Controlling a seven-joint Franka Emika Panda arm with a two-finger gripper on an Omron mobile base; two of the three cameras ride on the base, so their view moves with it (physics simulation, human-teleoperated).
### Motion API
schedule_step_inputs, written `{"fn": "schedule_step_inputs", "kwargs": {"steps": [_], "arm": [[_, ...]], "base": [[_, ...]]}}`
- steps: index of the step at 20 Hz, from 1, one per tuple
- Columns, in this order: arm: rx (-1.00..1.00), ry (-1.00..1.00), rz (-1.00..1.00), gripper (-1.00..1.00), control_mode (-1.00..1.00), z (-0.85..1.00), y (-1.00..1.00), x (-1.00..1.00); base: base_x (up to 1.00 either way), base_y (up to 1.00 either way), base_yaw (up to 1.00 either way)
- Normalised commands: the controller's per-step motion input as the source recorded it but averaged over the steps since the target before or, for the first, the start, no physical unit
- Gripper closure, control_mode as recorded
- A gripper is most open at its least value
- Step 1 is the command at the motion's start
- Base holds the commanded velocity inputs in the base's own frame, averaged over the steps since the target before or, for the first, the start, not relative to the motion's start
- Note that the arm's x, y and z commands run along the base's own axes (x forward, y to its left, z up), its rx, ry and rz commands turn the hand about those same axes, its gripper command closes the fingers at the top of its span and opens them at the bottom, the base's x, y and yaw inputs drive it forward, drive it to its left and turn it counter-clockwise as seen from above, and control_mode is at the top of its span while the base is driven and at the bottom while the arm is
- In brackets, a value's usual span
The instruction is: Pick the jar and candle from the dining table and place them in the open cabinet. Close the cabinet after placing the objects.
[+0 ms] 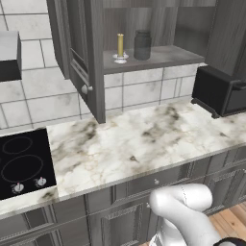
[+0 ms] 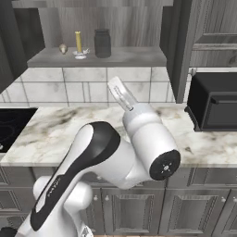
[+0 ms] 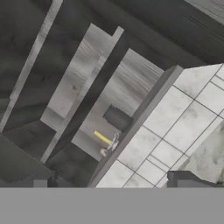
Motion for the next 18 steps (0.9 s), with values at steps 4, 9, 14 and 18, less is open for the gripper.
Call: {"fn": "schedule_step_inputs", "kwargs": {"steps": [4, 9, 14, 18], "arm": [[0.03, 0.00, 0.00, -1.00, -1.00, -0.31, -0.55, 0.00], [0.06, 0.00, 0.00, -1.00, -1.00, -0.33, -0.54, 0.02], [0.10, 0.00, 0.00, -1.00, -1.00, -0.26, -0.50, 0.09], [0.12, 0.00, 0.00, -1.00, -1.00, -0.02, -0.54, 0.31]], "base": [[0.00, 0.00, 0.00], [0.00, 0.00, 0.00], [0.00, 0.00, 0.00], [0.00, 0.00, 0.00]]}}
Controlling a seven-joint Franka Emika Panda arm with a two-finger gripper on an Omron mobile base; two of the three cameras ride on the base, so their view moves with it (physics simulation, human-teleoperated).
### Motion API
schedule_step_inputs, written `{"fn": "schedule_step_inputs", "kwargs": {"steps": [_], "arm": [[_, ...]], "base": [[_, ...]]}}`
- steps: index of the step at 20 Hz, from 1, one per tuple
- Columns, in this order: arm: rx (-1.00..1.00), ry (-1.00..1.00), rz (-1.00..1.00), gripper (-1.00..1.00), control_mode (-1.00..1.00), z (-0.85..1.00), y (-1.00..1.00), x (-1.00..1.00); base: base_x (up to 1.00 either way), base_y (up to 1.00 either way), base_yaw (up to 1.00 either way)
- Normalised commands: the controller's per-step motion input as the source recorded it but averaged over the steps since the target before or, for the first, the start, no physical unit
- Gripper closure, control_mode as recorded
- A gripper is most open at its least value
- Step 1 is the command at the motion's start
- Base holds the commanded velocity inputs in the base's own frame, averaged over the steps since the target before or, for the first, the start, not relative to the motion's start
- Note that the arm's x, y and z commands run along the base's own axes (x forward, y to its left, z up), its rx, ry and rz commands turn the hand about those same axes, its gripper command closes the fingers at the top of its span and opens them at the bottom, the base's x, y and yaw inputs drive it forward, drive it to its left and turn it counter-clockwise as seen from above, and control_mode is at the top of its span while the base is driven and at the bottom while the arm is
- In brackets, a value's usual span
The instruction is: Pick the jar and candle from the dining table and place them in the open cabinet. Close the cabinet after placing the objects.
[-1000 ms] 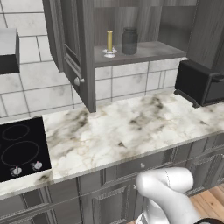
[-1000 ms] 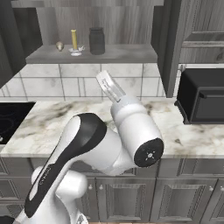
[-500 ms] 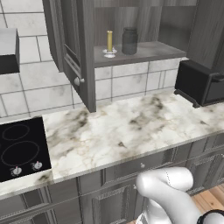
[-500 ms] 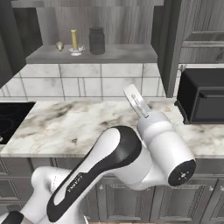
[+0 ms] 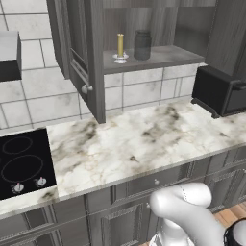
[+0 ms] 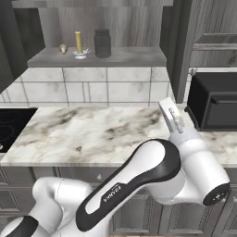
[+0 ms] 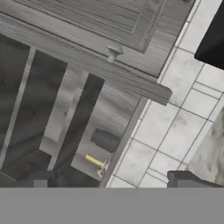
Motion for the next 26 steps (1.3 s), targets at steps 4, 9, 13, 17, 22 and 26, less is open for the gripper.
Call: {"fn": "schedule_step_inputs", "kwargs": {"steps": [4, 9, 13, 17, 22, 26], "arm": [[0.08, 0.00, 0.01, -1.00, -1.00, 0.00, -0.44, 0.47], [0.03, 0.00, 0.05, -1.00, -1.00, -0.07, -0.31, 0.43], [0.00, 0.00, 0.06, -1.00, -1.00, -0.04, -0.31, 0.36], [0.00, 0.00, 0.06, -1.00, -1.00, 0.00, -0.31, 0.36], [0.00, 0.00, 0.05, -1.00, -1.00, 0.00, -0.25, 0.34], [0.00, 0.00, 0.04, -1.00, -1.00, 0.00, -0.22, 0.37]], "base": [[0.00, 0.00, 0.00], [0.00, 0.00, 0.00], [0.00, 0.00, 0.00], [0.00, 0.00, 0.00], [0.00, 0.00, 0.00], [0.00, 0.00, 0.00]]}}
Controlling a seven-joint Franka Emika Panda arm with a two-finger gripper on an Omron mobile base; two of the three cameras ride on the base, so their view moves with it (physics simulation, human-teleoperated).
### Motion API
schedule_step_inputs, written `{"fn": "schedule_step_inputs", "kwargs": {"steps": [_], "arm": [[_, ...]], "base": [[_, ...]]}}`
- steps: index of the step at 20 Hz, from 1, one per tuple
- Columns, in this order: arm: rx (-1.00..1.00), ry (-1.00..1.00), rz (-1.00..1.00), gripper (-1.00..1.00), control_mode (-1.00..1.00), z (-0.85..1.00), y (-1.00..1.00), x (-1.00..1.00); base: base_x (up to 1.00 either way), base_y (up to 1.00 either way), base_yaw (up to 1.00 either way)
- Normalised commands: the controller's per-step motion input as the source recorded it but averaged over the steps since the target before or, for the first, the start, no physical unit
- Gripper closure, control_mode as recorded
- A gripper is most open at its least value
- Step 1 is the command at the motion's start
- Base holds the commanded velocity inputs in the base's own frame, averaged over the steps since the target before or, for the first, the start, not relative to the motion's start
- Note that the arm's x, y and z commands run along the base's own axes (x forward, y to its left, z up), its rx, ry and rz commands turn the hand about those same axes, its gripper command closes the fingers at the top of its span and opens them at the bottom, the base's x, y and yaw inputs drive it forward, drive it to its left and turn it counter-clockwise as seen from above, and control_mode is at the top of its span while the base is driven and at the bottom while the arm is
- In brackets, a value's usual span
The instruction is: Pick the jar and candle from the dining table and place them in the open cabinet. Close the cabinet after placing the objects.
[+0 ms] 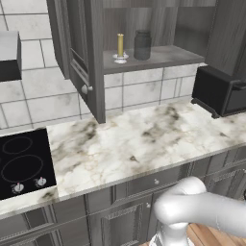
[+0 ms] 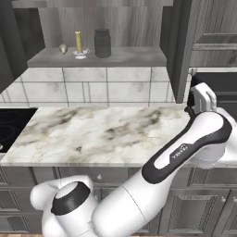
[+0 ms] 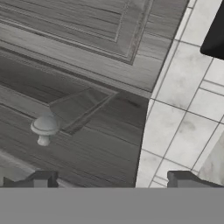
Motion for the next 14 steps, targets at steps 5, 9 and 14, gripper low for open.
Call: {"fn": "schedule_step_inputs", "kwargs": {"steps": [5, 9, 14], "arm": [[0.00, 0.00, 0.05, -1.00, -1.00, -0.01, -0.02, 0.30], [0.00, 0.00, 0.06, -1.00, -1.00, 0.00, 0.00, 0.28], [0.00, 0.00, 0.04, -1.00, -1.00, 0.00, 0.00, 0.37]], "base": [[0.00, 0.00, 0.00], [0.00, 0.00, 0.00], [0.00, 0.00, 0.00]]}}
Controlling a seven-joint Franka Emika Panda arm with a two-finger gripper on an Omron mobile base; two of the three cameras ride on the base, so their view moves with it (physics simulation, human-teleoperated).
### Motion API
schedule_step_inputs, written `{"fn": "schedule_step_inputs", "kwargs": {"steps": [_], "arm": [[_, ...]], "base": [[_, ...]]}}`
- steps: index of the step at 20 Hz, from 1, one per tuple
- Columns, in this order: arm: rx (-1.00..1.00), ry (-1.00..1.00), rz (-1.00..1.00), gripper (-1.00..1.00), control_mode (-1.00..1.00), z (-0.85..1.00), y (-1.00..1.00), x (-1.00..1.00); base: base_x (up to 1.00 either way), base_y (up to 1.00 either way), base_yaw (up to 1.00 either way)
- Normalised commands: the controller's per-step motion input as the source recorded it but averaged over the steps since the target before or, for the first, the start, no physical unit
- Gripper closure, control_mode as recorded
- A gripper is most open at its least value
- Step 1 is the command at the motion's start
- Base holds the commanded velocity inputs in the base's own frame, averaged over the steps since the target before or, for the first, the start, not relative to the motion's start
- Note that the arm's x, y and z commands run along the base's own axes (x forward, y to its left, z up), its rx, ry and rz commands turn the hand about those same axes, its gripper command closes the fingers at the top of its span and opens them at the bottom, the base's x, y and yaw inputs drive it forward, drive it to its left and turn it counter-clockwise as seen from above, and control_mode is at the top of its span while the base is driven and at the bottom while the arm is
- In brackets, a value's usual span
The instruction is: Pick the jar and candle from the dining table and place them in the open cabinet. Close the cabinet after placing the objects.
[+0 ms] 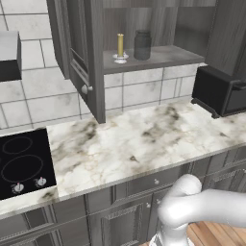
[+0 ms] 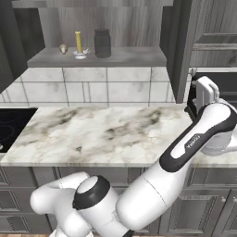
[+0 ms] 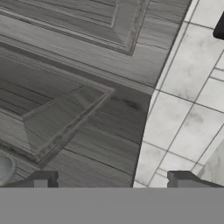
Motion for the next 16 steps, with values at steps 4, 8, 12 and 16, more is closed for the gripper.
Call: {"fn": "schedule_step_inputs", "kwargs": {"steps": [4, 8, 12, 16], "arm": [[0.00, 0.00, 0.03, -1.00, -1.00, 0.00, 0.00, 0.23], [0.00, -0.01, 0.07, -1.00, -1.00, 0.00, 0.21, 0.01], [0.00, -0.05, 0.11, -1.00, -1.00, 0.00, 0.46, -0.01], [0.00, -0.07, 0.13, -1.00, -1.00, 0.00, 0.74, -0.01]], "base": [[0.00, 0.00, 0.00], [0.00, 0.00, 0.00], [0.00, 0.00, 0.00], [0.00, 0.00, 0.00]]}}
